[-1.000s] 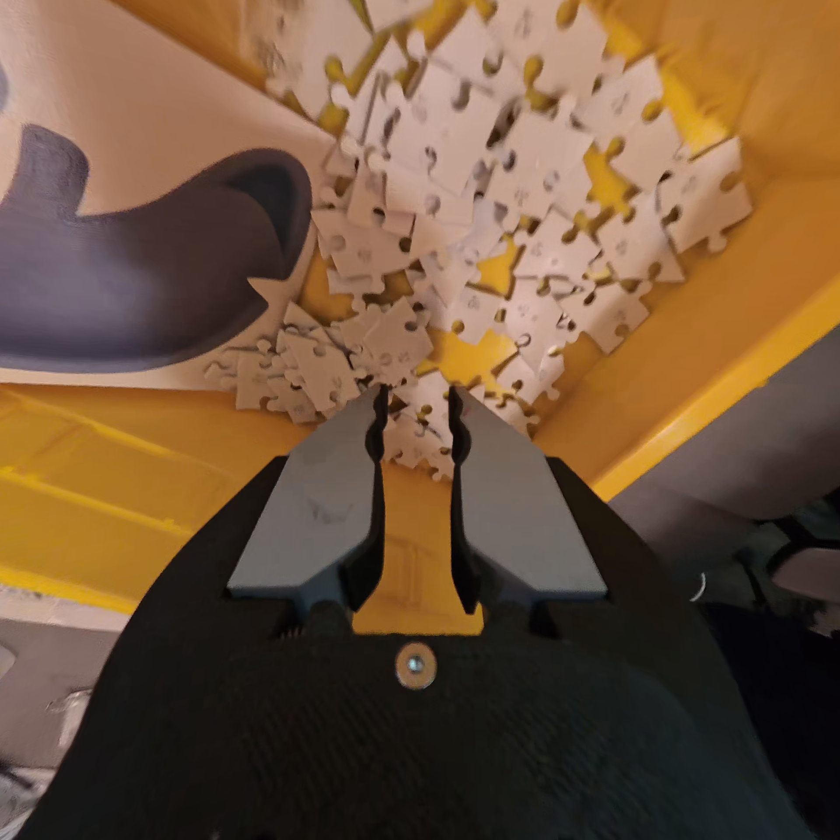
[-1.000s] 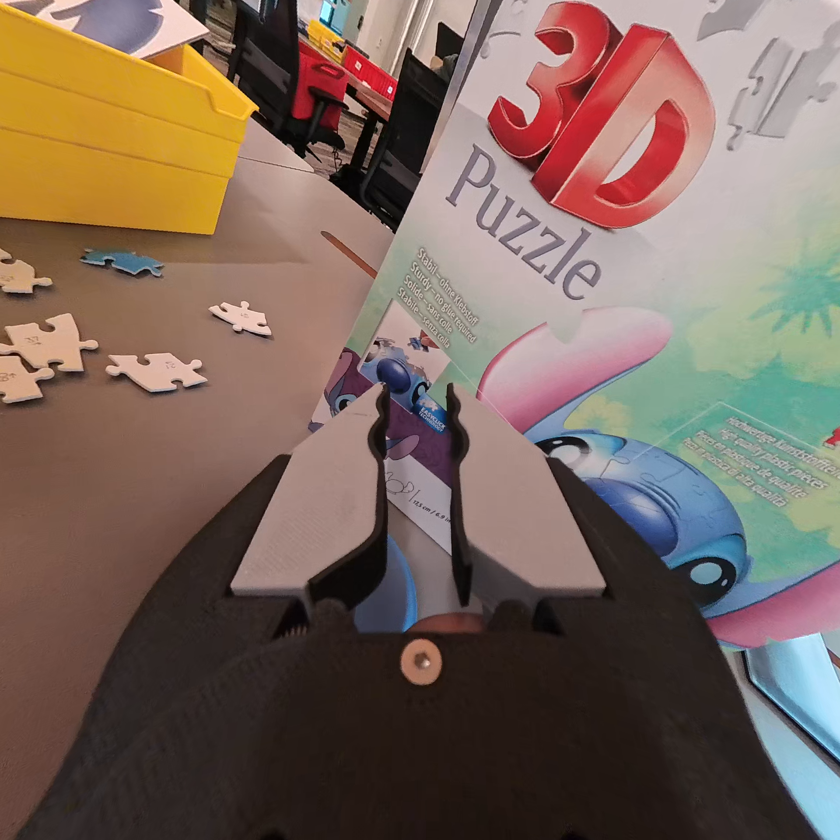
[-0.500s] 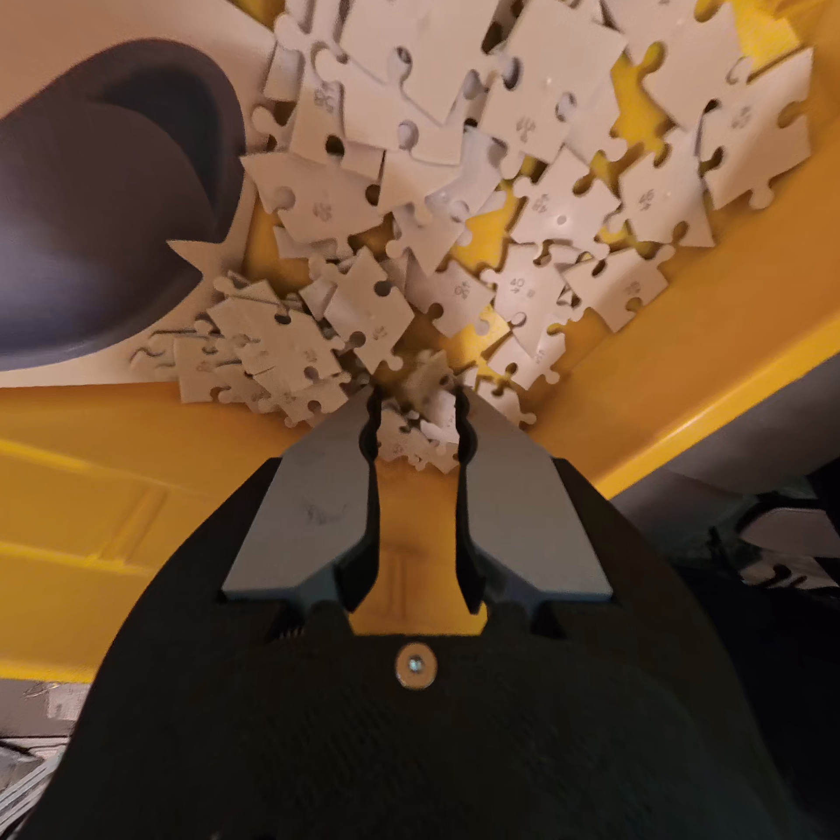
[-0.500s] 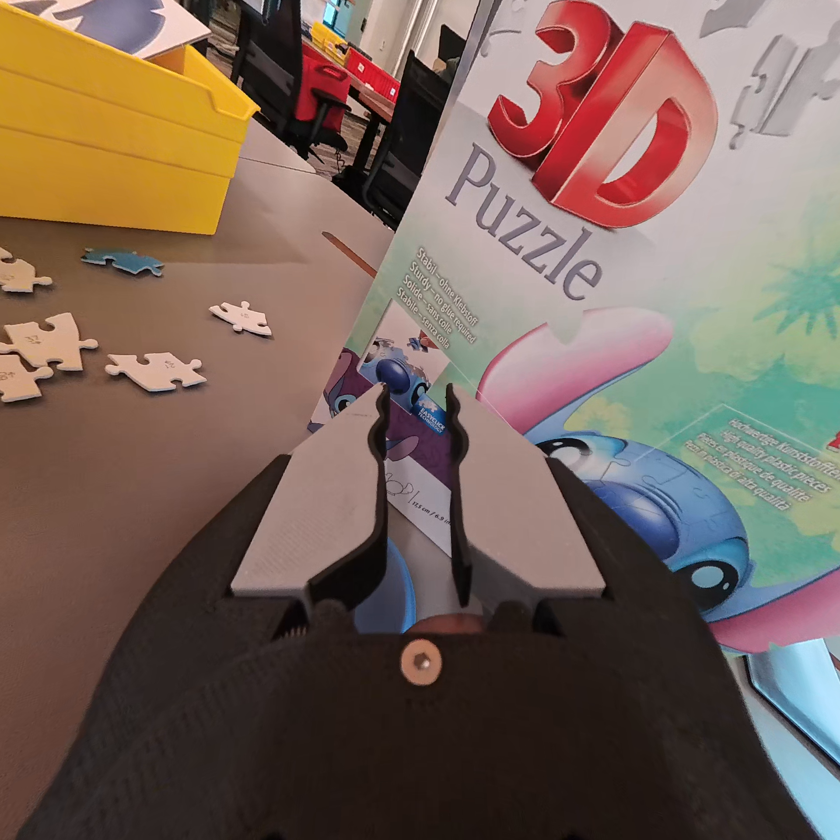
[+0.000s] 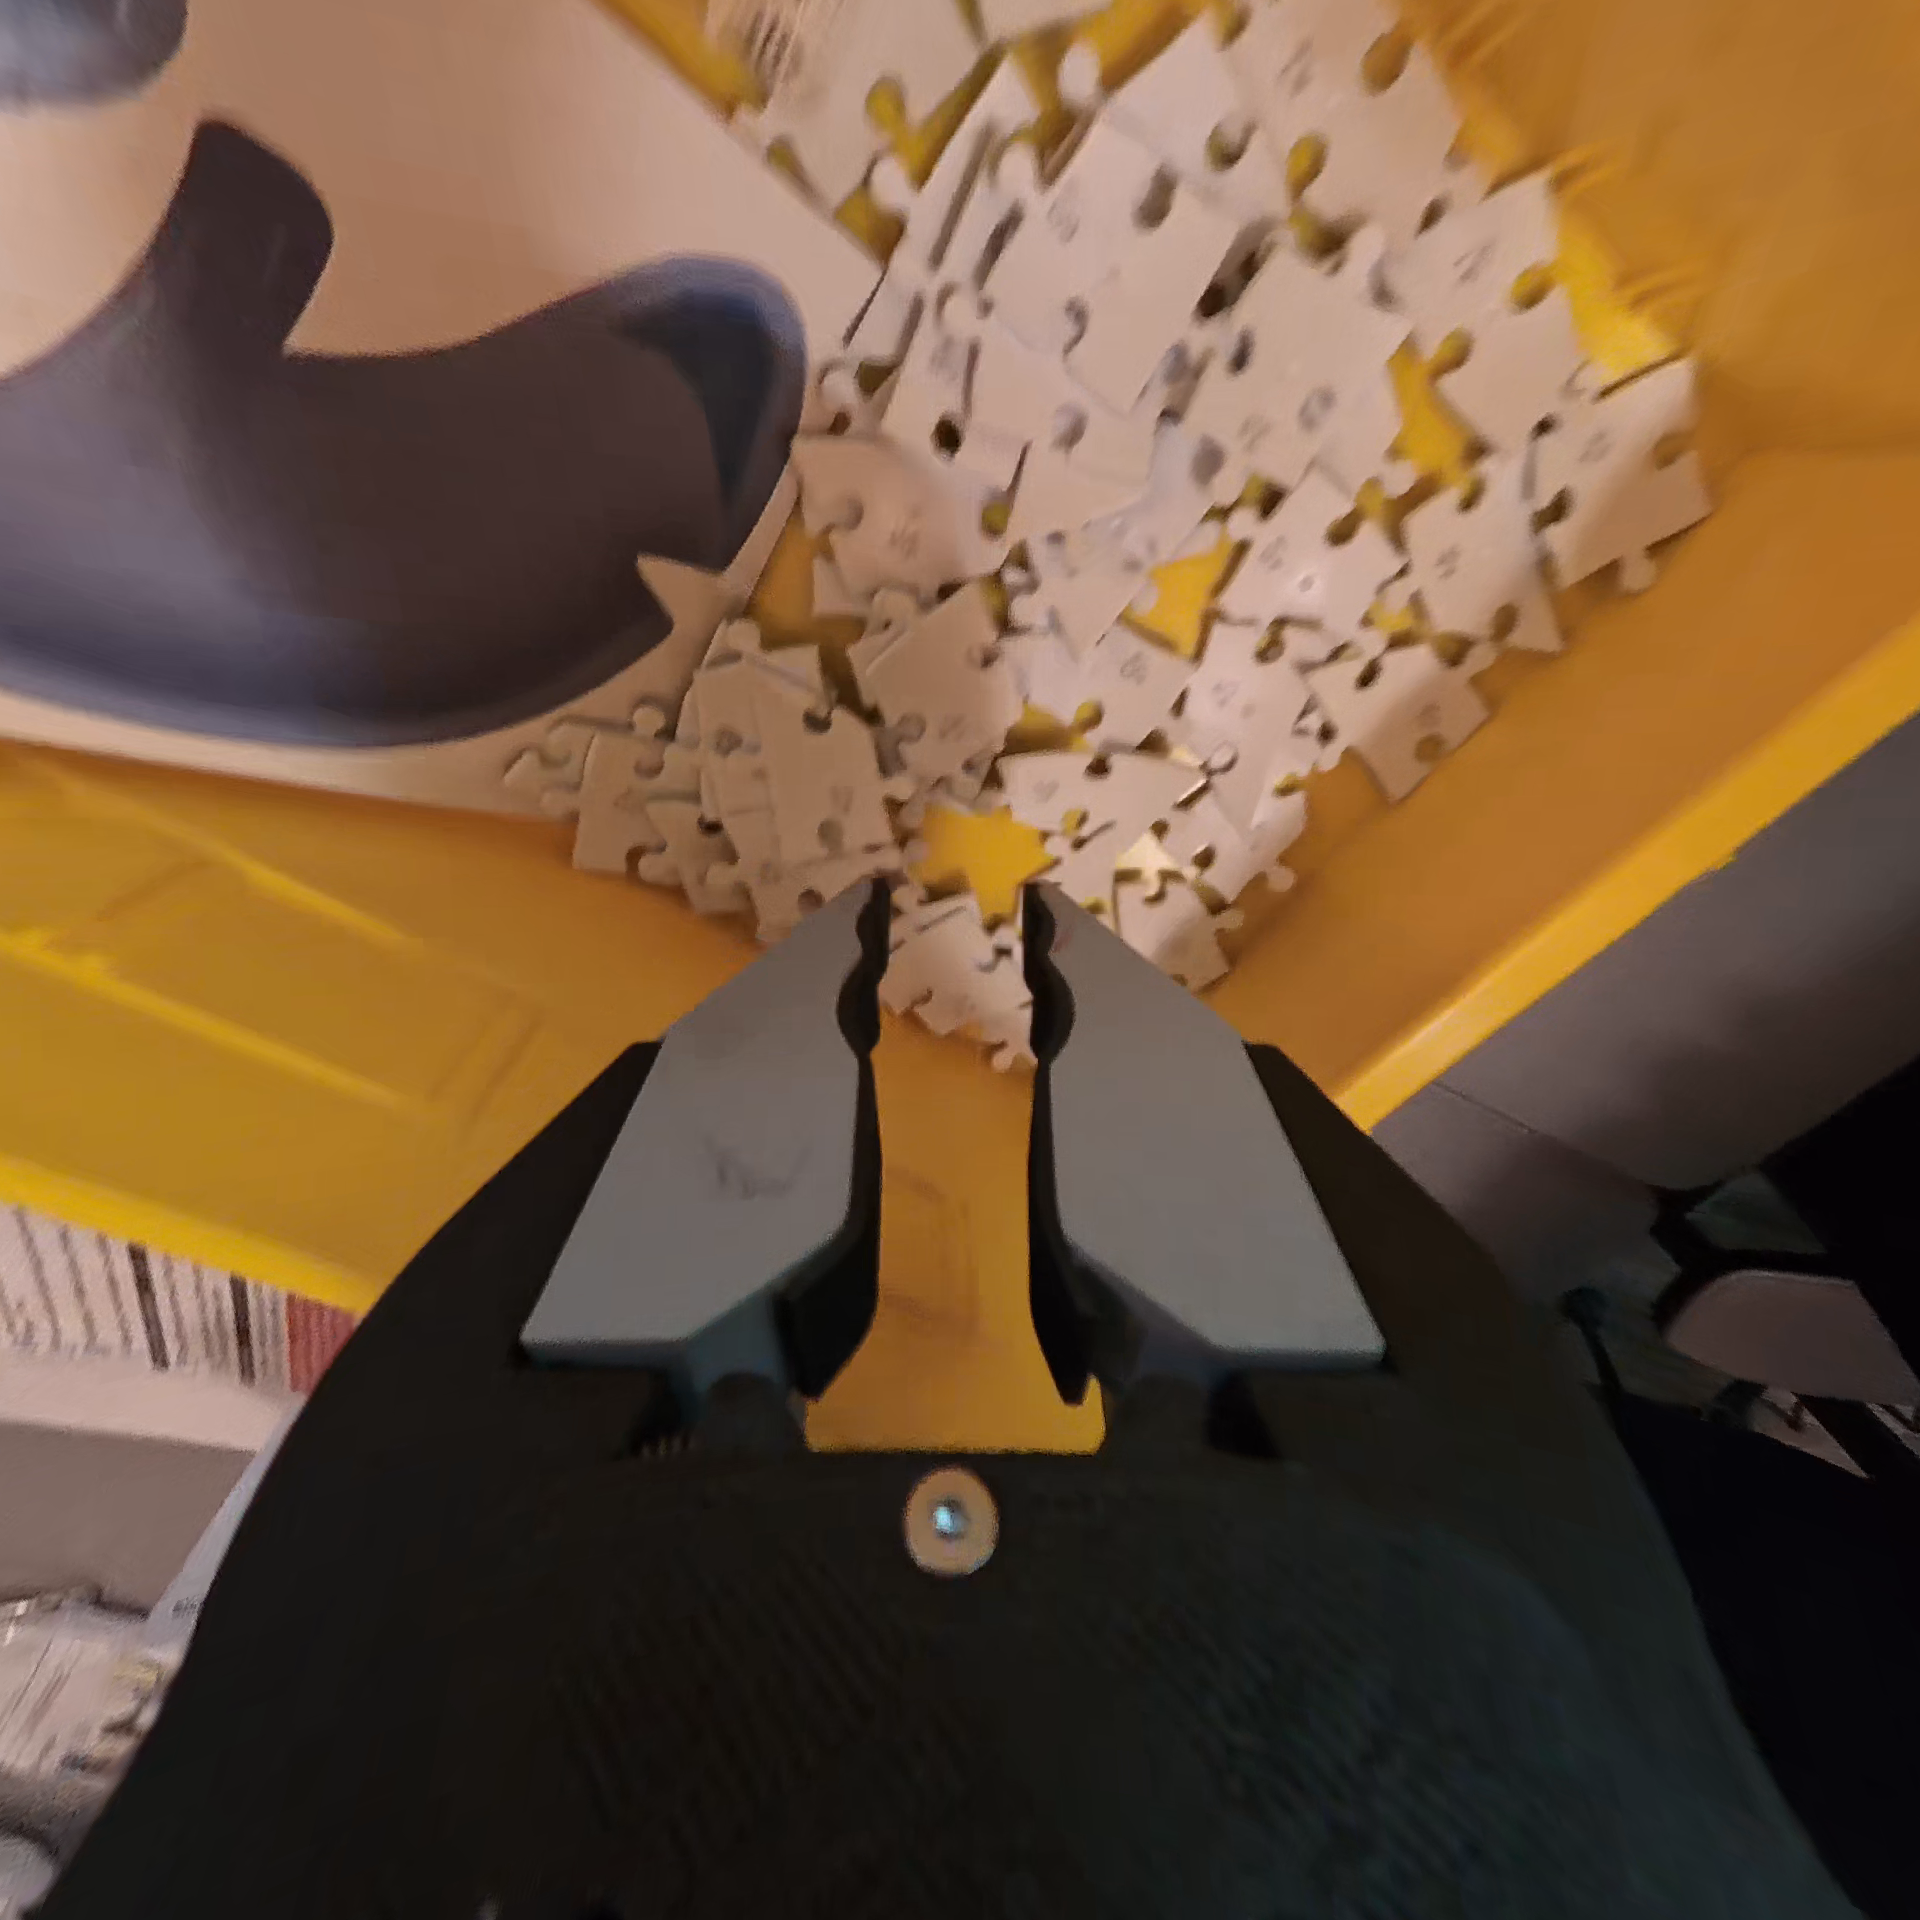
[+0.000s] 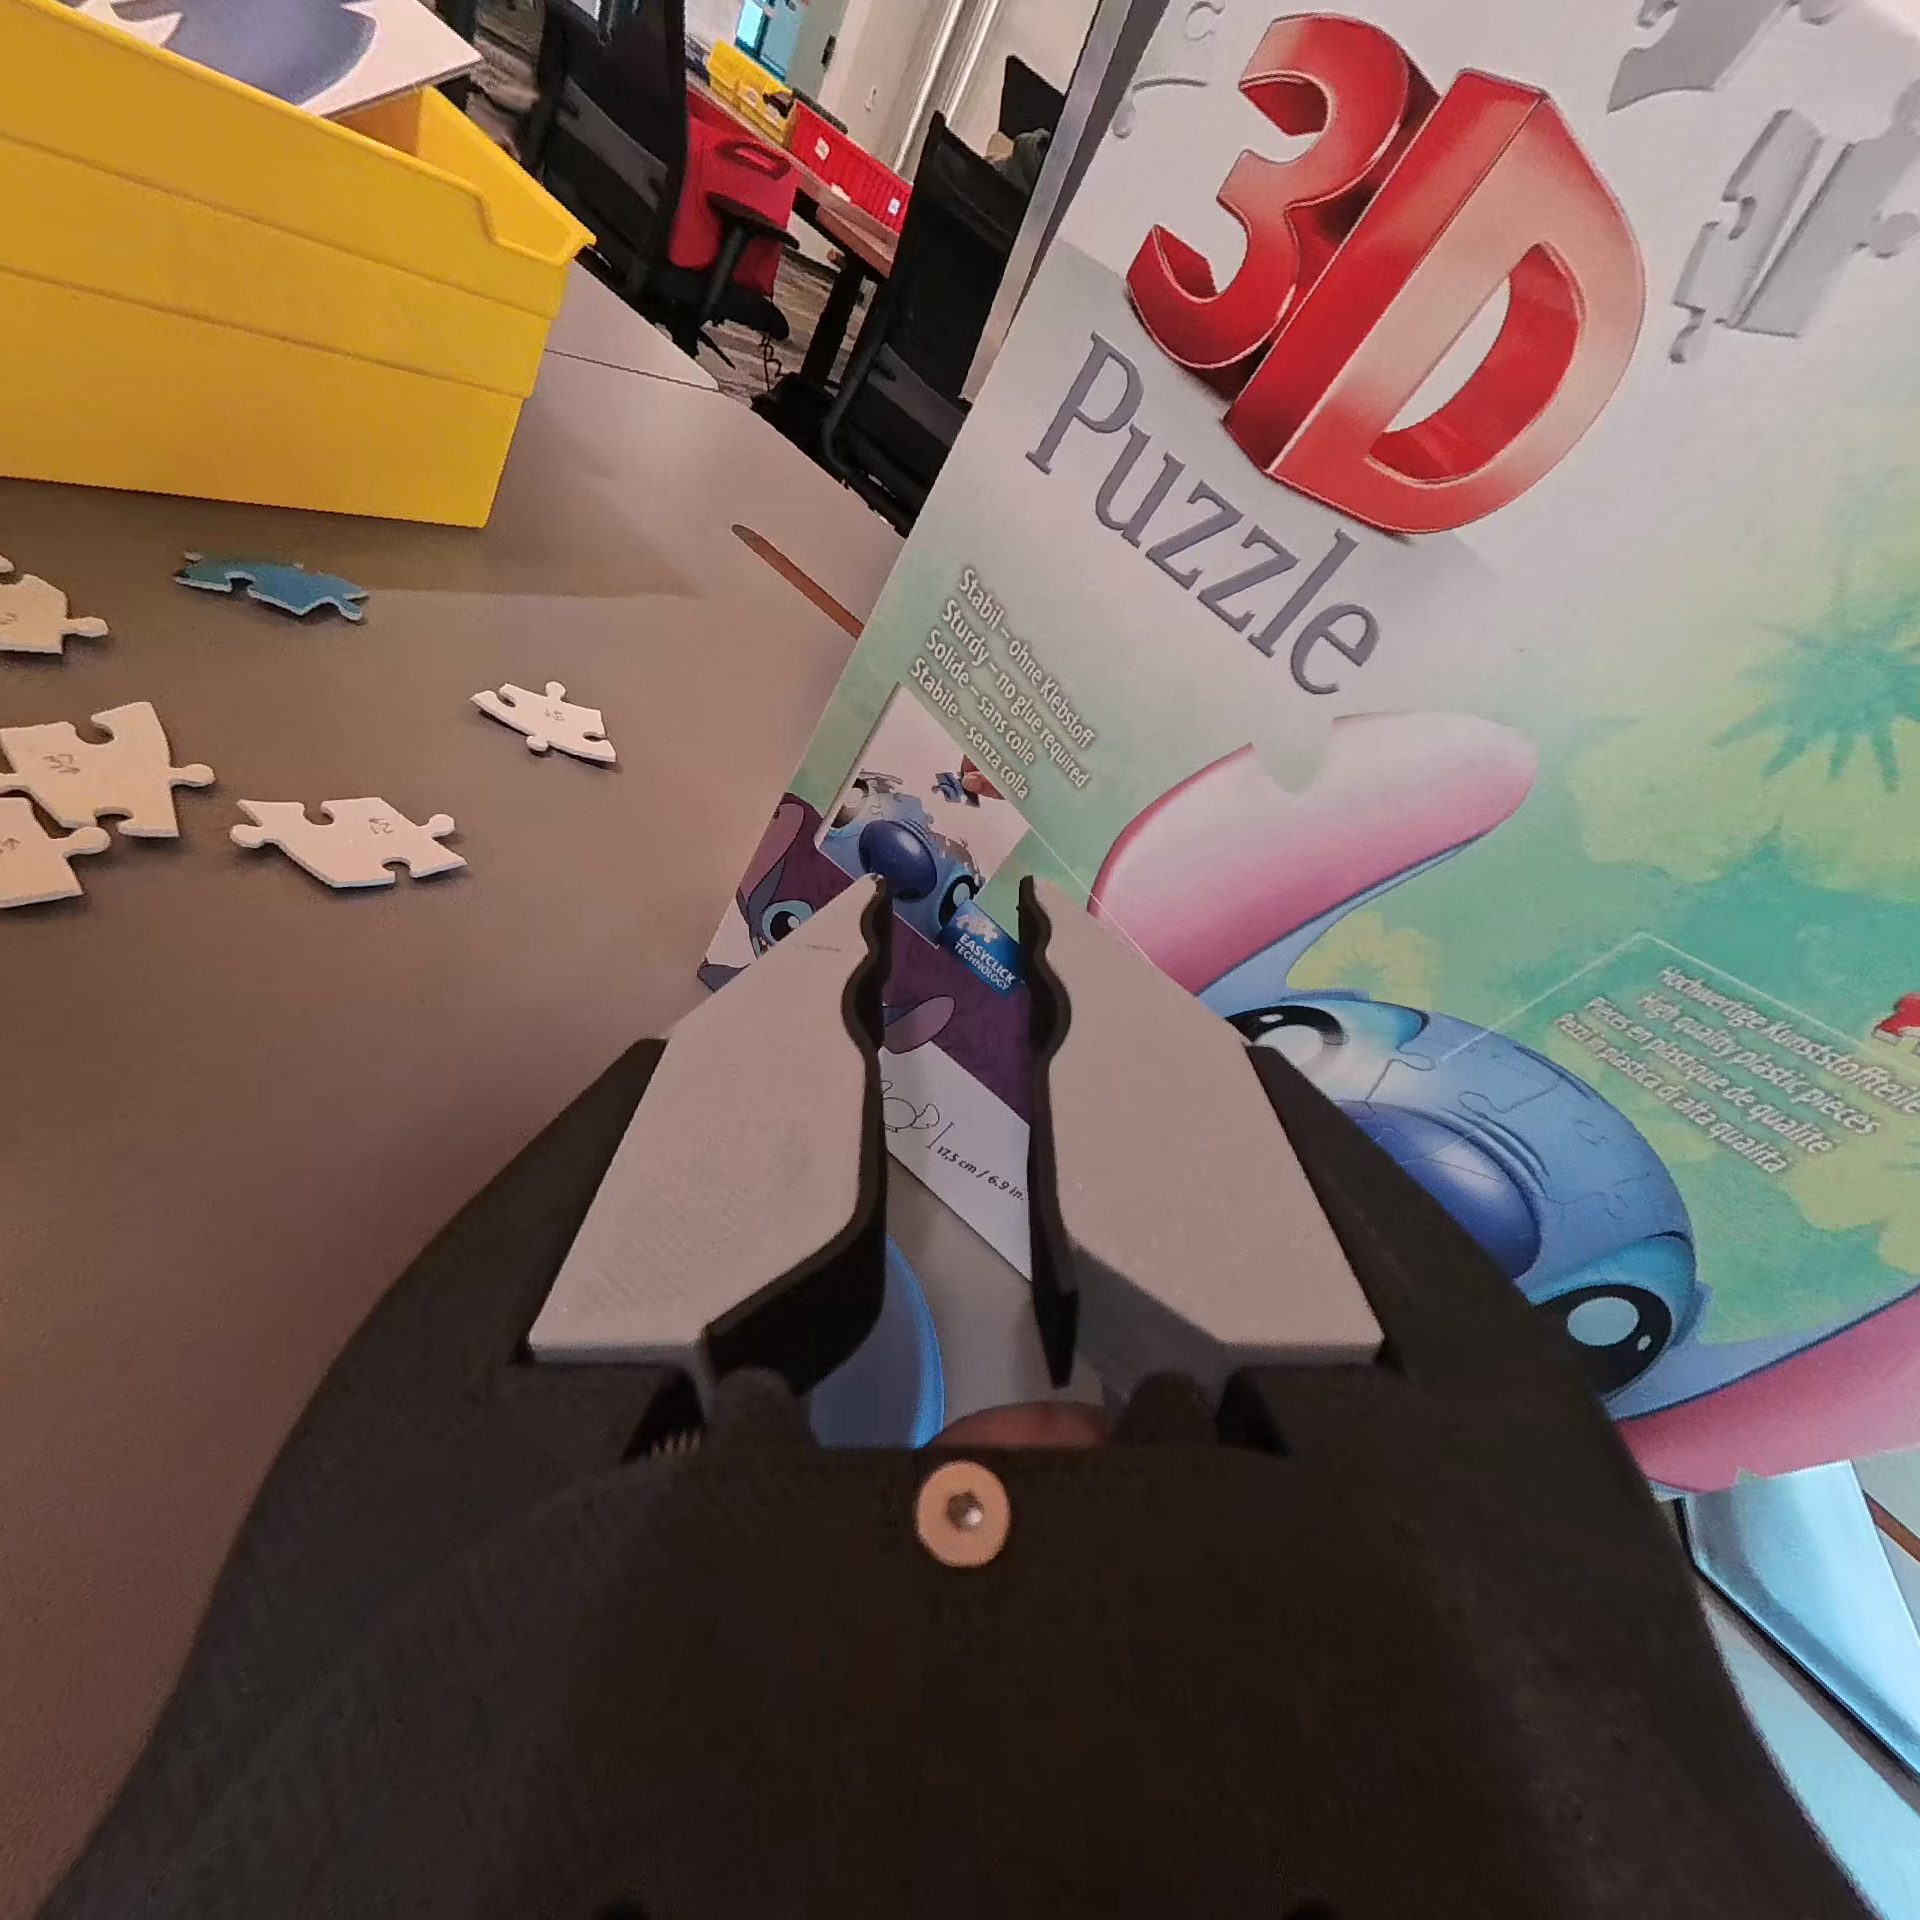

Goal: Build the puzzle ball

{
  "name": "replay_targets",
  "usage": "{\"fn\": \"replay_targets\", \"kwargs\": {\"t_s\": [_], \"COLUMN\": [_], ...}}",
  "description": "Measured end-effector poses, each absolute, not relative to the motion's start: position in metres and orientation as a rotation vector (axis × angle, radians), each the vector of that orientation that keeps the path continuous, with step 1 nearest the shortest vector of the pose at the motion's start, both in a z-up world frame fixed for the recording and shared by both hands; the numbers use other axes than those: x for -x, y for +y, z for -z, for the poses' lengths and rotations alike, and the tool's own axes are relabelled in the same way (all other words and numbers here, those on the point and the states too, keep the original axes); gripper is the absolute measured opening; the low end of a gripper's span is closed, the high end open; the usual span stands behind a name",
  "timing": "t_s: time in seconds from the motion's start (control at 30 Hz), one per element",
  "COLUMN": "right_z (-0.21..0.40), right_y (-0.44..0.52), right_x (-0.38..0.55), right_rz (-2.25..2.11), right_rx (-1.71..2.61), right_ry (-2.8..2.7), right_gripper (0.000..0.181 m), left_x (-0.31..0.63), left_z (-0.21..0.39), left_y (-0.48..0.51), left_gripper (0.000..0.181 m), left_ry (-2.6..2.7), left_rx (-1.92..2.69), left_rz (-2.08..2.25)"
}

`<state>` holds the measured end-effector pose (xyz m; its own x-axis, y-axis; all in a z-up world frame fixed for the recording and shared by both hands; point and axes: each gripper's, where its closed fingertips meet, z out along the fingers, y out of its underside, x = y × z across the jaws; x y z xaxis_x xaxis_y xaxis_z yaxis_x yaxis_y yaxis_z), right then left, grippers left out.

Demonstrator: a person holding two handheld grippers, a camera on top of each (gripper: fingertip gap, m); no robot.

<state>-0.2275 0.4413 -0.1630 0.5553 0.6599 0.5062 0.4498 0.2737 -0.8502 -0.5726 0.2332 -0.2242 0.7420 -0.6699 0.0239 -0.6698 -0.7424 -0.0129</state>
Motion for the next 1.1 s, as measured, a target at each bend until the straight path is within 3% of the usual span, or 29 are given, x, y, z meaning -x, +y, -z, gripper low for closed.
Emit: {"fn": "replay_targets", "kwargs": {"t_s": [0.47,0.73,0.8,1.1], "right_z": [0.163,0.164,0.163,0.161], "right_y": [0.44,0.439,0.438,0.43], "right_x": [0.229,0.229,0.23,0.232], "right_rz": [-0.187,-0.191,-0.192,-0.171], "right_rx": [1.352,1.352,1.348,1.31], "right_ry": [-1.062,-1.068,-1.071,-1.093], "right_gripper": [0.02,0.02,0.02,0.019], "left_x": [0.588,0.592,0.594,0.6], "left_z": [0.238,0.228,0.232,0.244], "left_y": [0.223,0.22,0.216,0.209], "left_gripper": [0.048,0.017,0.0,0.0], "left_ry": [1.22,1.082,1.097,1.201], "left_rx": [2.968,2.998,3.035,3.089], "left_rz": [-0.377,-0.346,-0.323,-0.442]}}
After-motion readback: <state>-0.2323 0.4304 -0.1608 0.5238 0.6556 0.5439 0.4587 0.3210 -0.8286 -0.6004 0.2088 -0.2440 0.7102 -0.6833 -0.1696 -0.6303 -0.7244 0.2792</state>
